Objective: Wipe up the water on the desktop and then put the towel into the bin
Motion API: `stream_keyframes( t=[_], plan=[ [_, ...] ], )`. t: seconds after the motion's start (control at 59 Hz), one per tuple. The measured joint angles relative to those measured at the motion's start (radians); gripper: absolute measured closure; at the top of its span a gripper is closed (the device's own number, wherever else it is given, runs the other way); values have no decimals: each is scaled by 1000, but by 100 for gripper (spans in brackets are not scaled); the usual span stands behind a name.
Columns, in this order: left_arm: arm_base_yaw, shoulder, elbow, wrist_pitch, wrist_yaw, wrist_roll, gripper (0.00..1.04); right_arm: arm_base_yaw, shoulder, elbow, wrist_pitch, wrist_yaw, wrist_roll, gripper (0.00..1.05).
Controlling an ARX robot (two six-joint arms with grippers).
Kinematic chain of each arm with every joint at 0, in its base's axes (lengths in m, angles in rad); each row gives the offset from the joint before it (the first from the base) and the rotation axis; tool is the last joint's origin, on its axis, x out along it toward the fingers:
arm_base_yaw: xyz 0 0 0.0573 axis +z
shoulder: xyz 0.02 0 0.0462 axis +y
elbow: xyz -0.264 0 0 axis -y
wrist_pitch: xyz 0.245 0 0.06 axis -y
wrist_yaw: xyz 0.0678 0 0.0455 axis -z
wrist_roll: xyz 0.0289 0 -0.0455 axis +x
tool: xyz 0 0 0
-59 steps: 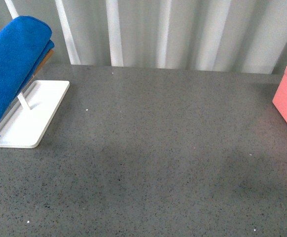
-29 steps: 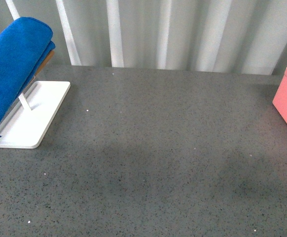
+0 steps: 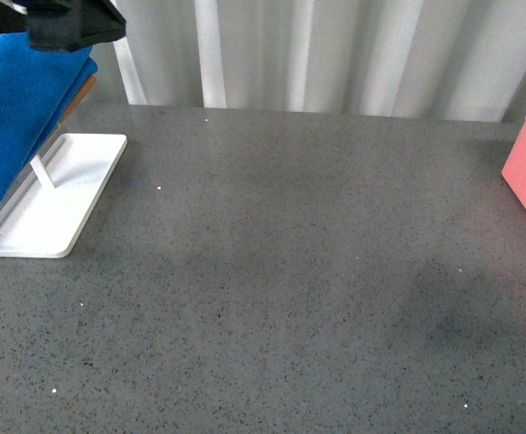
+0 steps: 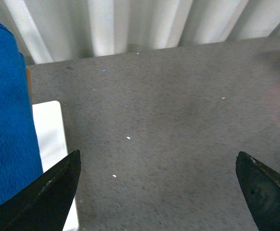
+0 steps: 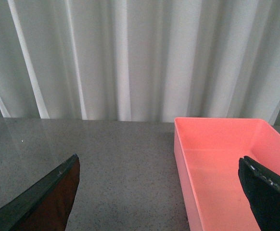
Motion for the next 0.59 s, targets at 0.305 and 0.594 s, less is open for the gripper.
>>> stream_keyframes(
  t=[0.305, 0.594],
  plan=[
    [61, 419, 526, -335, -156, 170, 7, 0, 0, 0, 0, 0, 0, 7],
    [147, 578, 843, -509, -265, 134, 7, 0, 0, 0, 0, 0, 0, 7]
  ],
)
